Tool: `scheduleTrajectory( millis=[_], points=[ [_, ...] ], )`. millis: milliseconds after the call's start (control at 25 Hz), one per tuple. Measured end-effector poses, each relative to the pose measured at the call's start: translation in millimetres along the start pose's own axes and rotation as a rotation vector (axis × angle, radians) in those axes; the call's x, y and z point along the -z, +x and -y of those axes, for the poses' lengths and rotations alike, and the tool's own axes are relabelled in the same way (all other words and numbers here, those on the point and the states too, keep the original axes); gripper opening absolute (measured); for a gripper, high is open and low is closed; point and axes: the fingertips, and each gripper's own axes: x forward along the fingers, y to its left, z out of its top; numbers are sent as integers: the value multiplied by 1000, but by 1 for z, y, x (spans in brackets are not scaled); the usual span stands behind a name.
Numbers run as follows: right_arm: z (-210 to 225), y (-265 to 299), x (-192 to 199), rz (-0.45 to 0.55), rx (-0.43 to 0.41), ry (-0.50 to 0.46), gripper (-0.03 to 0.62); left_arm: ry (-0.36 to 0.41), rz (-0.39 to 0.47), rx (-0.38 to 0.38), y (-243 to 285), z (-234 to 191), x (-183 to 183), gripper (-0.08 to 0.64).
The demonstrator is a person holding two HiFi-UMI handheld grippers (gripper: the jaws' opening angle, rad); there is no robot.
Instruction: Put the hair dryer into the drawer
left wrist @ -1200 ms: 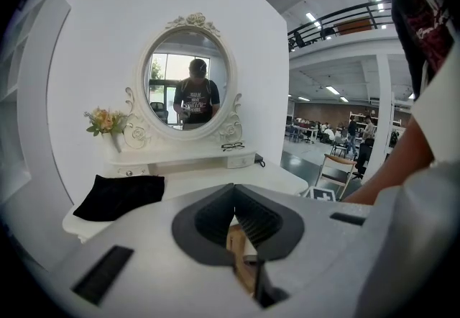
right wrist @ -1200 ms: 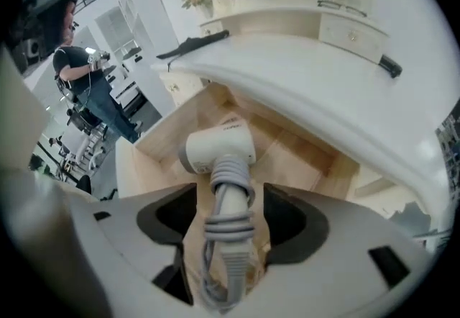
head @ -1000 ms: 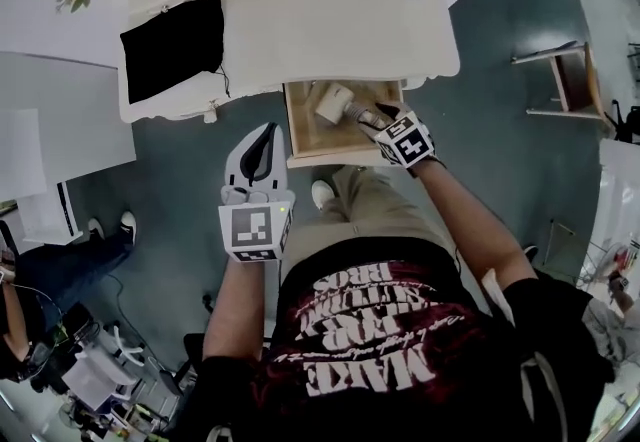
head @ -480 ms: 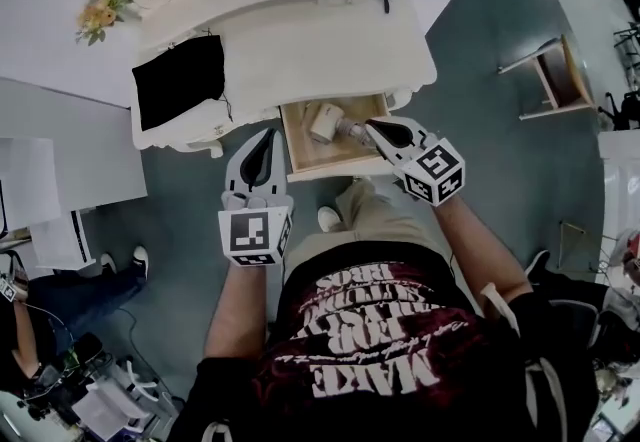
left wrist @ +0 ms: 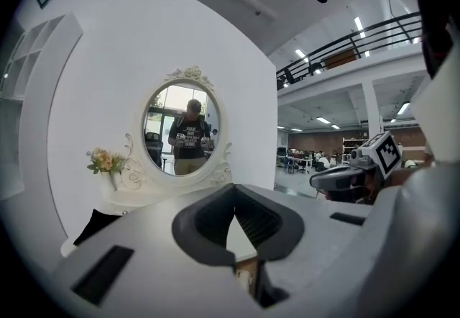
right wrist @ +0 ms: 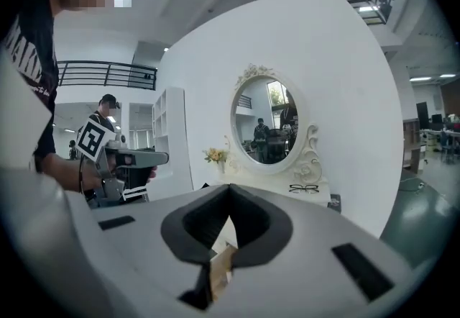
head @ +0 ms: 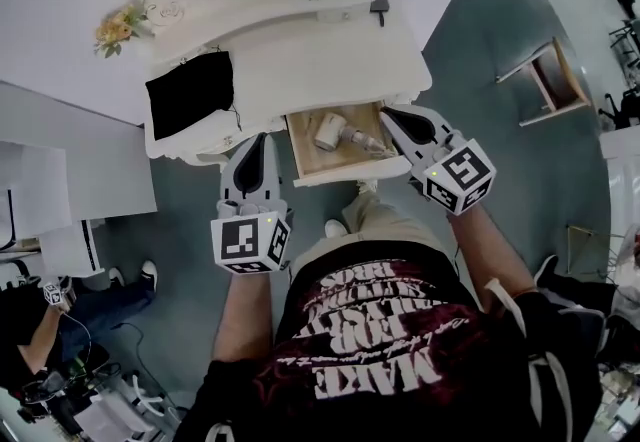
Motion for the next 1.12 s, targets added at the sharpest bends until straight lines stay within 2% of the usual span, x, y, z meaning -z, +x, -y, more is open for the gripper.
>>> scheduleTrajectory(
  millis=[160,360,520,840,1120],
  points=[
    [-1,-16,-24,30,24,-11,3,54,16,14,-11,6,-17,5],
    [-1,-29,-47,84,54,-13,3,25,48,-14,-12,-1,-38,5],
    [-7,-31,-59,107,54,-42,3,70,67,18,-11,11,-53,5],
    [-18,-30,-63,91,70,-89,3,85,59,40,-12,16,-52,5],
    [-25,-21,-61,74,47,-77,3,101,37,43,-12,14,-48,5]
  ],
)
